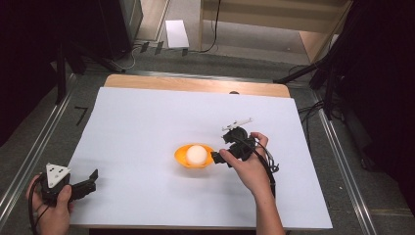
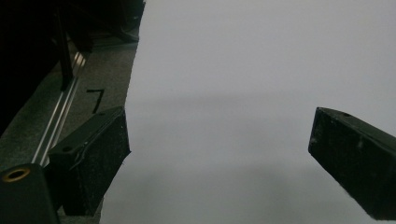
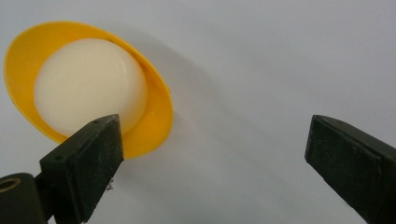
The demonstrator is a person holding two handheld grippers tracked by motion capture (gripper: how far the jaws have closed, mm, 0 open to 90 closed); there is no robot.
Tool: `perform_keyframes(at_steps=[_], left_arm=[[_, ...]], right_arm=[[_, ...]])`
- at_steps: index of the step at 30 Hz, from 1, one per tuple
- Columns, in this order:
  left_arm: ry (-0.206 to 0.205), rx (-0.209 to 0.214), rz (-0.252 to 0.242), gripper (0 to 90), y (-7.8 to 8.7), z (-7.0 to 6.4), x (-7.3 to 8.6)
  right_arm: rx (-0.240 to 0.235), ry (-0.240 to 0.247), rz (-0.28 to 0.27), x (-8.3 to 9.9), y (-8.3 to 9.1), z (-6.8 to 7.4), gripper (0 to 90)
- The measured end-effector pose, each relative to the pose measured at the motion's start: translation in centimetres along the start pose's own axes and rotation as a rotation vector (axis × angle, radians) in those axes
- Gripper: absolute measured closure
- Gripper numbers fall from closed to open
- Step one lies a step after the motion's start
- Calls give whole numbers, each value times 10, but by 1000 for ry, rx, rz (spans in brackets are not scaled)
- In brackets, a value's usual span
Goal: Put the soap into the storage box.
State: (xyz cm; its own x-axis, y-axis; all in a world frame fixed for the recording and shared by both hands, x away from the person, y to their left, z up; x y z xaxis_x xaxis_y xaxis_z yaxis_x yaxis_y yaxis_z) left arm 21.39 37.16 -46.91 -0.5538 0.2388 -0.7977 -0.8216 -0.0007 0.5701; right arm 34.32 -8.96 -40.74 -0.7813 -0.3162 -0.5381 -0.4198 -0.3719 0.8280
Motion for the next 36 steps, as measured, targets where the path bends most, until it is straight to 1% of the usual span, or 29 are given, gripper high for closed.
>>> perform_keyframes(at_steps=[1, 6, 11, 13, 14, 22, 26, 27, 28, 33, 36], left_arm=[[-1, -1, 0, 59, 0, 0, 0], [0, -2, -1, 59, 0, 0, 0], [-1, -4, 0, 59, 0, 0, 0], [-1, -4, 0, 59, 0, 0, 0], [-1, -4, 1, 59, 0, 0, 0], [-1, -3, 0, 59, 0, 0, 0], [-1, -4, 0, 59, 0, 0, 0], [-1, -4, 1, 59, 0, 0, 0], [-1, -4, 1, 59, 0, 0, 0], [-1, -4, 1, 59, 0, 0, 0], [-1, -5, 0, 59, 0, 0, 0]], right_arm=[[3, -5, 5, 1, 0, -1, 47], [5, -21, -12, 8, 2, -9, 62], [8, -35, -13, 14, 4, -16, 63], [9, -30, -18, 16, 4, -19, 63], [12, -39, -15, 17, 5, -20, 63], [16, -52, -28, 24, 7, -28, 66], [20, -54, -35, 27, 8, -31, 67], [19, -47, -40, 28, 8, -33, 67], [24, -55, -34, 29, 9, -33, 67], [30, -59, -43, 33, 11, -38, 70], [37, -65, -38, 37, 12, -42, 70]])
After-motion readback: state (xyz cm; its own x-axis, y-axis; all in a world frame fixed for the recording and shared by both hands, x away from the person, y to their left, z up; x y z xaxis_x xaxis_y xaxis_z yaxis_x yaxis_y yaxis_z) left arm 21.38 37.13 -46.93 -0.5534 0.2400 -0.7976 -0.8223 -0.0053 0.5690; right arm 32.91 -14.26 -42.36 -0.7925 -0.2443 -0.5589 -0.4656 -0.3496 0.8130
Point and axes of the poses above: each handheld gripper's, and its own axes: y roughly backward along the jaws, x roughly out of its underside, z roughly to its left, the point moved 1 cm from there along -y, roughly forward along the jaws, and after that the axes turned 8 degrees about -y, right-handed, at the moved point
